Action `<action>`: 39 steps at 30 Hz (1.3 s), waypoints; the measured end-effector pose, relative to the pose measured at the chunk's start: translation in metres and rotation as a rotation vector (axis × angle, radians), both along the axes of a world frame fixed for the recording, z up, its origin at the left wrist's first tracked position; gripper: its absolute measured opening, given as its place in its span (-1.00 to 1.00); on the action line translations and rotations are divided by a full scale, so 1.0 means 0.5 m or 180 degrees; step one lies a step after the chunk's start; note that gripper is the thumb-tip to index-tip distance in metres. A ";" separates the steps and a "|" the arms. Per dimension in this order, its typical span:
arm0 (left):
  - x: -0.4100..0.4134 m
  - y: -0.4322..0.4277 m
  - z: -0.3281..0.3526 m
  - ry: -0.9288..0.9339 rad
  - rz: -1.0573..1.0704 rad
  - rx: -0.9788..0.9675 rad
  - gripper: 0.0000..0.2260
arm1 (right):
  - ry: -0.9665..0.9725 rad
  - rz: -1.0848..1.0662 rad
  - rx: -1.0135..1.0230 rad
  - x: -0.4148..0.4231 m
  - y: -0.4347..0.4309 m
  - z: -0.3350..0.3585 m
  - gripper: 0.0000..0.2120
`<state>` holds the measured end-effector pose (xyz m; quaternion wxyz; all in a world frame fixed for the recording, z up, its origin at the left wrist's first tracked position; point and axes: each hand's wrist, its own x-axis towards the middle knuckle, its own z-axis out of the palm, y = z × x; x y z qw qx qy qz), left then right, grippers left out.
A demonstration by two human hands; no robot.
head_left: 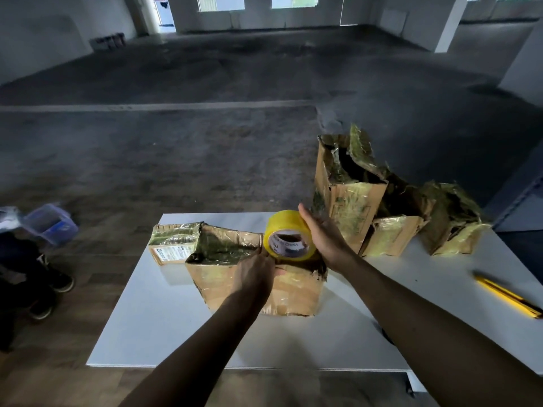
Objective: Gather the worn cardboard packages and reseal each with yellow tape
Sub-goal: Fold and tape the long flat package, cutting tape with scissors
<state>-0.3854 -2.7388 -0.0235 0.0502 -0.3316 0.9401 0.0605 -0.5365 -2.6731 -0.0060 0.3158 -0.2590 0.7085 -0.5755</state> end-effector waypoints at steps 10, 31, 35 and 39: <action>-0.012 0.013 0.002 -0.0103 0.0184 0.0109 -0.52 | 0.1036 -0.0132 0.0172 -0.059 0.058 0.047 -0.52; -0.069 0.104 -0.034 0.0267 0.0238 -0.0005 -0.11 | -0.0644 -0.0347 -0.0406 -0.038 0.083 0.002 -0.38; -0.071 0.103 -0.030 0.0170 0.0212 -0.0025 -0.14 | -0.0273 -0.0542 -0.0297 -0.048 0.076 0.020 -0.78; -0.077 0.103 -0.022 0.0018 0.0245 0.0087 -0.15 | 0.0139 -0.0935 -0.0156 -0.094 0.109 0.044 -0.54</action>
